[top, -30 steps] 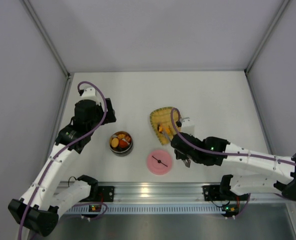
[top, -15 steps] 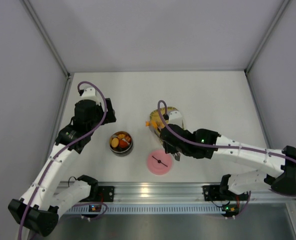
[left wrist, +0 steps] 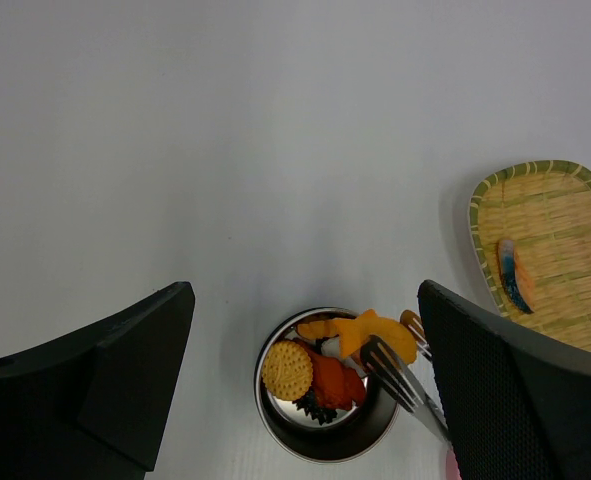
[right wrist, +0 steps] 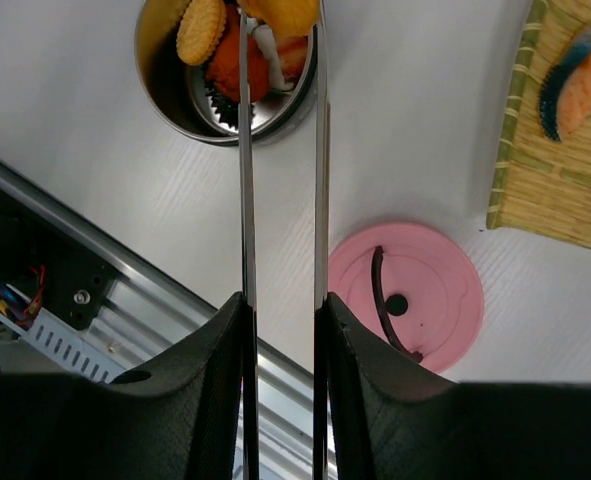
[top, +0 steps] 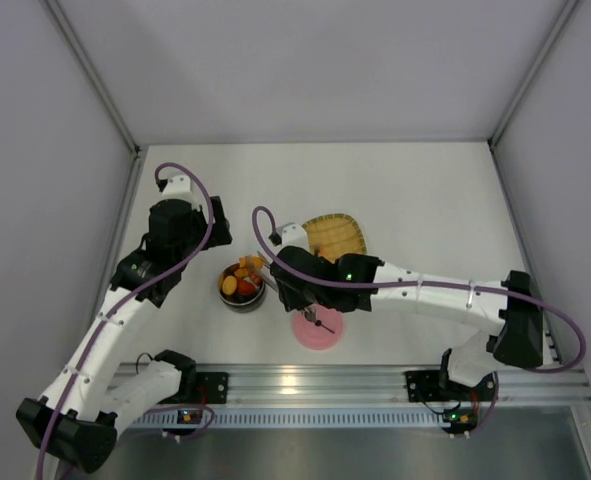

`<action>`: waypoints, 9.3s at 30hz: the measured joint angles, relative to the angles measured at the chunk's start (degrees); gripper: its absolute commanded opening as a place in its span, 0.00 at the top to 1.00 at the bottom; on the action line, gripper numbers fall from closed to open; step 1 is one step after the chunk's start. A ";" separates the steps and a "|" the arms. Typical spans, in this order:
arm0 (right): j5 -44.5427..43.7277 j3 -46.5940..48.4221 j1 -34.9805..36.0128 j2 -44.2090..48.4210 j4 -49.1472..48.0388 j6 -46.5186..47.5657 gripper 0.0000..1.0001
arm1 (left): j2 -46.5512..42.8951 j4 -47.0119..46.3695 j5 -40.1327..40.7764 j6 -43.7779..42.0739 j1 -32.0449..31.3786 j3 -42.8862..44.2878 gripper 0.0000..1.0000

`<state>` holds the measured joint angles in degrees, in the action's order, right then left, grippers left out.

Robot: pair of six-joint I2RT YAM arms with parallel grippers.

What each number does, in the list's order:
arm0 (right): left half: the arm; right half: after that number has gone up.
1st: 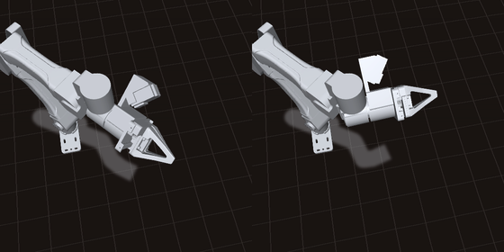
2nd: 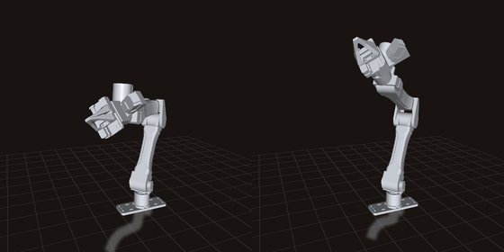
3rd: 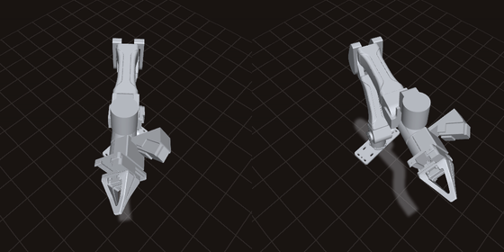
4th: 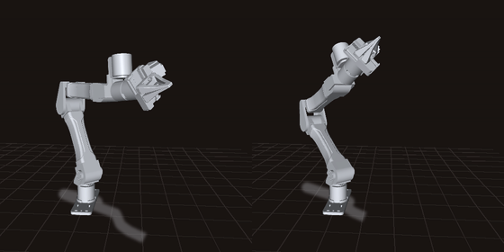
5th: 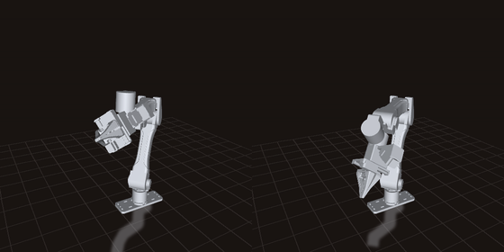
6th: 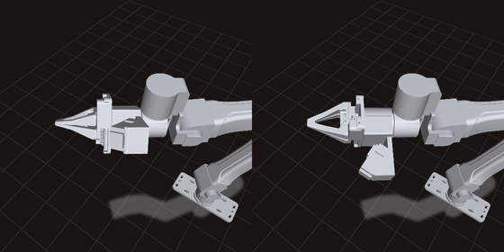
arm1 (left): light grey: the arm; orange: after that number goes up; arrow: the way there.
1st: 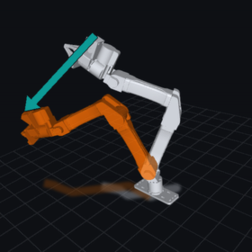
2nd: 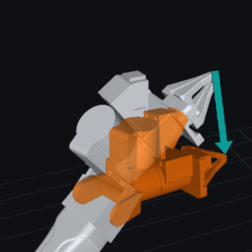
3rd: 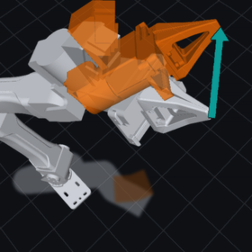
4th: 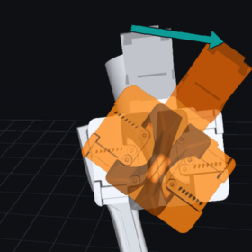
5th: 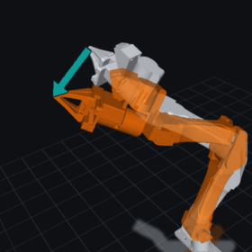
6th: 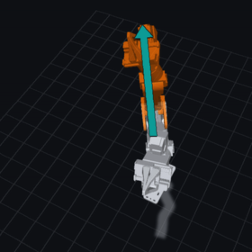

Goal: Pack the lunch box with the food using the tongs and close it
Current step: Place the fake food in the packing box, then pick up the fake food from the plate, then place the fake food in the packing box, then place the clamp at the center of the board.

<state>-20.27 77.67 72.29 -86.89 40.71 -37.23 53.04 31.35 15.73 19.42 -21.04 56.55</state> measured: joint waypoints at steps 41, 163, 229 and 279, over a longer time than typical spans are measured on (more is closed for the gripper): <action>1.14 3.06 0.83 -5.99 -1.99 1.09 0.62 | 0.00 0.00 0.00 0.00 0.00 0.00 0.01; 7.93 -27.08 -20.46 12.72 -8.59 -3.89 0.73 | 0.00 0.00 -0.02 0.00 0.00 0.00 0.02; 6.95 -0.59 3.34 -3.72 -6.80 -1.73 0.73 | 0.00 0.00 -0.02 0.00 0.00 0.00 0.01; 1.29 -2.19 -0.83 3.48 -5.73 -0.96 0.55 | 0.00 0.00 -0.02 0.00 0.00 0.00 0.01</action>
<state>-18.98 75.48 71.46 -83.42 34.98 -38.20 53.04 31.35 15.70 19.42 -21.04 56.55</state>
